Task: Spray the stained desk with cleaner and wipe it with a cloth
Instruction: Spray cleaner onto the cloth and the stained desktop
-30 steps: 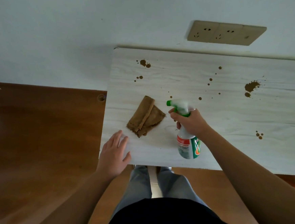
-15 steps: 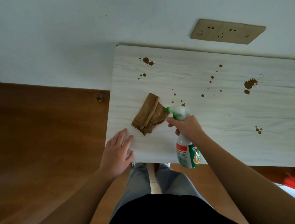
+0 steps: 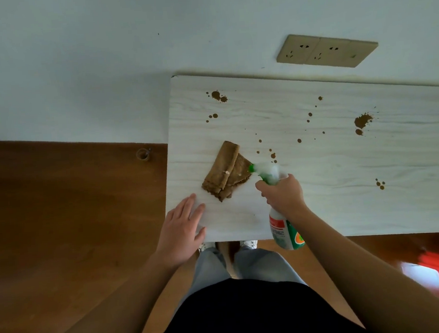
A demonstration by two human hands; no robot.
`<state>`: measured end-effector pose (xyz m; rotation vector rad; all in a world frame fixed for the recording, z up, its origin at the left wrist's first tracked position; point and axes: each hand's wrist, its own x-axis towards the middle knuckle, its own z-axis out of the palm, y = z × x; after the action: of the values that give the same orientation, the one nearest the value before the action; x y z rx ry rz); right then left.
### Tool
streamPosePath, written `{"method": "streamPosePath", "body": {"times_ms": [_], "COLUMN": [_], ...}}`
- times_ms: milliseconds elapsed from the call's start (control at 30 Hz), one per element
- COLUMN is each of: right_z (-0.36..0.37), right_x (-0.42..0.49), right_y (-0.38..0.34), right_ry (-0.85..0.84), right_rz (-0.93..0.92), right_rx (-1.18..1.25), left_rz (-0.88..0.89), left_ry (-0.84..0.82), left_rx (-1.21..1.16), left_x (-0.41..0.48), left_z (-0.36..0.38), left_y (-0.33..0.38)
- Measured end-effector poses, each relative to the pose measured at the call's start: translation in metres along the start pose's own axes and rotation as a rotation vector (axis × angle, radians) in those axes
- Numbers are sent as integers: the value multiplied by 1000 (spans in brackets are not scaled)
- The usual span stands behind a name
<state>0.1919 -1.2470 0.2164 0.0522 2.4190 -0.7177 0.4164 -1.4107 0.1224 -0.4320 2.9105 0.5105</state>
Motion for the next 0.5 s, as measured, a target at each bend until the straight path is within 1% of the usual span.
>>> {"method": "streamPosePath", "body": {"times_ms": [100, 167, 267, 367, 500], "right_z": [-1, -2, -1, 4, 10], "right_x": [-2, -3, -5, -7, -3], "right_y": [-1, 0, 0, 1, 6], "right_ry": [-106, -146, -137, -98, -38], "right_rz": [-45, -81, -90, -48, -35], "right_rx": [75, 127, 155, 179, 154], "left_rz": [14, 19, 26, 46, 34], "left_ry": [-2, -4, -8, 0, 0], "left_rx": [3, 1, 12, 47, 58], "left_x": [0, 0, 1, 3, 3], "left_z": [0, 1, 0, 0, 0], "left_y": [-2, -4, -4, -7, -14]}}
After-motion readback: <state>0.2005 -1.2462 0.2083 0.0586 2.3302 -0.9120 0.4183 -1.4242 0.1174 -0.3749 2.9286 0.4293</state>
